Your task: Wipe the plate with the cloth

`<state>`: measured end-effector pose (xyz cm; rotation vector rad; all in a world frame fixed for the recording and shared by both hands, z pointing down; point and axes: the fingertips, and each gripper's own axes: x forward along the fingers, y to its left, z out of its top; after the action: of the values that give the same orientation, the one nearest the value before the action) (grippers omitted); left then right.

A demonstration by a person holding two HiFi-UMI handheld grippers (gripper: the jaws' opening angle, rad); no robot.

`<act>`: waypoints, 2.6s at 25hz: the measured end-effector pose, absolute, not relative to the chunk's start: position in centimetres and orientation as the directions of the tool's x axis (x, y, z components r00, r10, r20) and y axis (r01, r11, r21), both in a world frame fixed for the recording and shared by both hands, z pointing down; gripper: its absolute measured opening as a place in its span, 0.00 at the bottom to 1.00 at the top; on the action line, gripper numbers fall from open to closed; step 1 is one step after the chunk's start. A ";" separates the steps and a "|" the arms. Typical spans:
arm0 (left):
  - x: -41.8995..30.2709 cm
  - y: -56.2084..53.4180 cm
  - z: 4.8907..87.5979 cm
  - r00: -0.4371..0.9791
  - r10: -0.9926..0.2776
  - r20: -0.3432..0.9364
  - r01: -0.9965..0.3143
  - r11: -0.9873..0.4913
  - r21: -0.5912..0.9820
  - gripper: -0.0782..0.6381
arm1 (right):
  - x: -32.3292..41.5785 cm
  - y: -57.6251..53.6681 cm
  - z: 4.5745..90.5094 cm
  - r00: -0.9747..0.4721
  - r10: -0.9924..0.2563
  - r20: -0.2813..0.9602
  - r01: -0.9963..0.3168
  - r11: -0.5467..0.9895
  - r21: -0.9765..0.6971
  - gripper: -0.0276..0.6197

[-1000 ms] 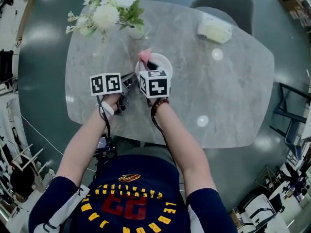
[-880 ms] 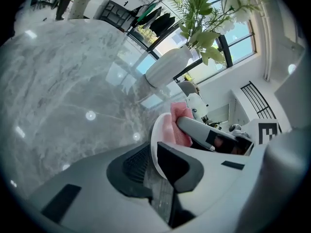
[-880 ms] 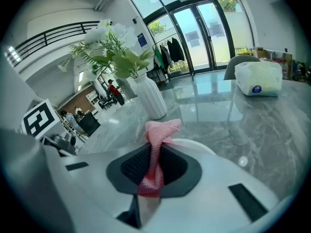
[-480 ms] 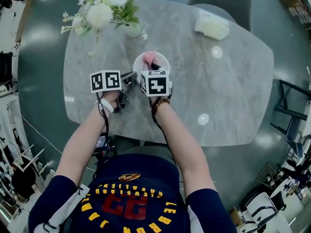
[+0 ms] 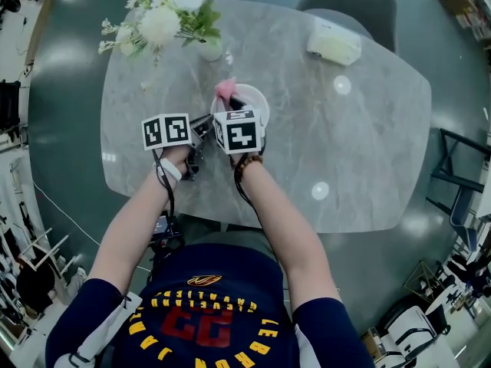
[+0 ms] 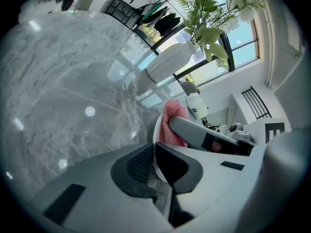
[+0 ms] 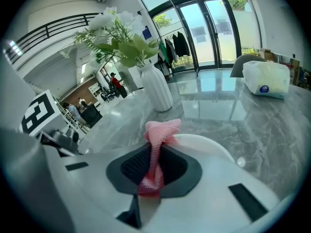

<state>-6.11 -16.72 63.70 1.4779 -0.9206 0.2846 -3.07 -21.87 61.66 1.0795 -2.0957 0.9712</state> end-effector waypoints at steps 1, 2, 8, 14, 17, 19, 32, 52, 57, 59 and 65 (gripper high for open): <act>-6.1 -16.7 63.7 0.643 -0.365 0.673 -0.677 0.138 0.723 0.14 | -3.6 -21.8 61.9 -0.510 -0.412 0.755 -0.841 0.424 -0.337 0.10; -6.1 -16.6 63.8 0.642 -0.368 0.672 -0.675 0.144 0.724 0.14 | -4.0 -21.7 62.1 -0.516 -0.403 0.756 -0.834 0.439 -0.335 0.10; -6.5 -16.7 63.7 0.634 -0.385 0.671 -0.675 0.148 0.723 0.13 | -2.8 -22.5 62.4 -0.481 -0.416 0.772 -0.856 0.414 -0.310 0.11; -6.7 -16.9 63.9 0.628 -0.393 0.672 -0.678 0.147 0.720 0.13 | 1.9 -22.3 63.2 -0.405 -0.414 0.815 -0.901 0.331 -0.280 0.10; -6.8 -16.8 64.1 0.625 -0.392 0.675 -0.679 0.153 0.718 0.13 | 4.0 -22.1 63.0 -0.387 -0.421 0.820 -0.913 0.302 -0.275 0.10; -6.8 -16.8 64.1 0.622 -0.392 0.678 -0.683 0.151 0.714 0.13 | 5.3 -21.9 62.7 -0.380 -0.430 0.819 -0.918 0.281 -0.279 0.10; -6.4 -16.7 64.0 0.641 -0.411 0.648 -0.645 0.169 0.745 0.13 | 2.6 -20.5 60.5 -0.470 -0.467 0.749 -0.882 0.271 -0.385 0.11; -6.6 -16.3 64.2 0.650 -0.418 0.635 -0.636 0.157 0.755 0.13 | 0.6 -18.0 63.4 -0.450 -0.353 0.820 -0.874 0.363 -0.323 0.10; -6.5 -16.3 64.2 0.649 -0.421 0.634 -0.636 0.158 0.755 0.13 | 4.4 -18.2 63.3 -0.404 -0.394 0.826 -0.907 0.292 -0.304 0.10; -6.5 -16.2 64.2 0.648 -0.421 0.635 -0.636 0.159 0.755 0.13 | 5.6 -18.2 63.1 -0.390 -0.406 0.827 -0.915 0.275 -0.296 0.10; -6.3 -16.2 64.1 0.645 -0.420 0.638 -0.639 0.161 0.752 0.13 | 7.9 -18.4 61.9 -0.349 -0.462 0.815 -0.937 0.202 -0.286 0.10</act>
<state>-6.34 -16.24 64.13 1.4642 -0.9408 0.1949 7.90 -18.36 61.88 1.2983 -1.9061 1.0675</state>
